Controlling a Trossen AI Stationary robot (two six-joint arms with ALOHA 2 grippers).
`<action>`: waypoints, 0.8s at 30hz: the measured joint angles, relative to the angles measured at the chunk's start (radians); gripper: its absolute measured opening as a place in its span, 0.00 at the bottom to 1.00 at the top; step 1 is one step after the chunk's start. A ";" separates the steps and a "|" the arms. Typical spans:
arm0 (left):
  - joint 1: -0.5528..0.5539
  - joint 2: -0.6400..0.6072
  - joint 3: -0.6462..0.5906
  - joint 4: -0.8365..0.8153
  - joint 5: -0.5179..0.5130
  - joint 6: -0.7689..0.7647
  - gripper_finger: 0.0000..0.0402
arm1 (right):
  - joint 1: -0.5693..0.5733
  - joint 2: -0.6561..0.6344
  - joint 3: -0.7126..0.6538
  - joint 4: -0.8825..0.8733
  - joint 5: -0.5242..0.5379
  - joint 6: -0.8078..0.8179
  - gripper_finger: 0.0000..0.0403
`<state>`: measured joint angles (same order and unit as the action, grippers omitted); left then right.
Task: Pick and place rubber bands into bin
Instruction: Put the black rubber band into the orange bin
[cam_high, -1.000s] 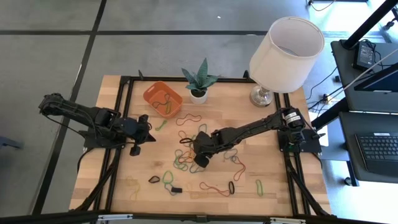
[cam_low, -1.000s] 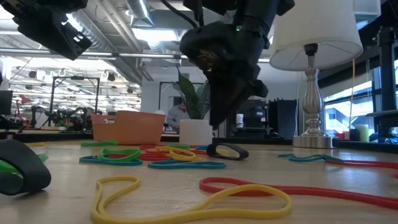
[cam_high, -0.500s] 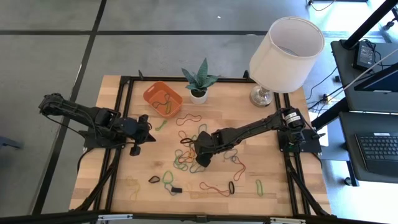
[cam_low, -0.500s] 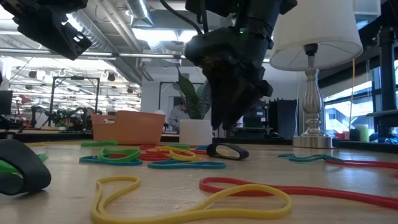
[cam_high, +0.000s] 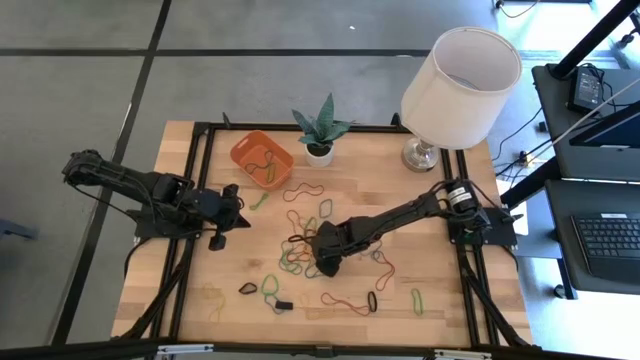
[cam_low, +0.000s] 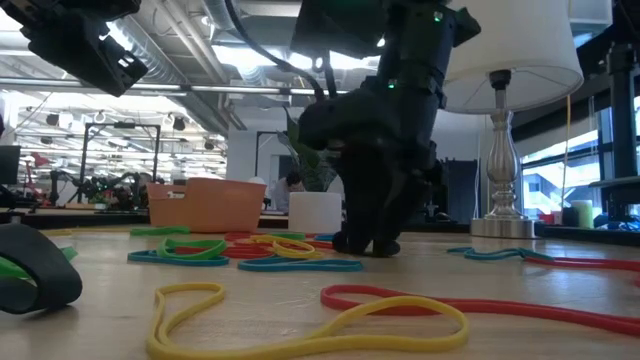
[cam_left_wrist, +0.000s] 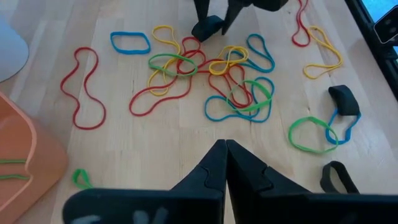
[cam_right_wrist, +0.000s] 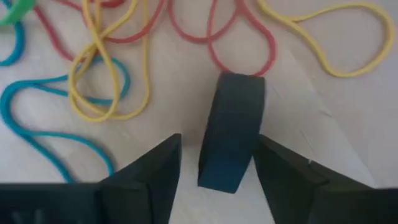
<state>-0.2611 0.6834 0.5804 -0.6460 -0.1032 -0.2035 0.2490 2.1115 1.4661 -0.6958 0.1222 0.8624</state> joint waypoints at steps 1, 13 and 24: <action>0.000 0.000 0.000 0.000 0.000 0.000 0.01 | 0.001 0.001 0.000 -0.001 0.000 0.008 0.46; 0.000 0.008 0.000 -0.001 -0.005 0.000 0.01 | 0.003 0.004 0.015 -0.009 -0.018 -0.009 0.05; 0.000 0.019 0.000 0.000 -0.007 -0.001 0.01 | -0.019 -0.058 0.097 -0.035 0.000 -0.115 0.03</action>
<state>-0.2607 0.7028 0.5808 -0.6460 -0.1101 -0.2047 0.2296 2.0540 1.5626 -0.7313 0.1225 0.7474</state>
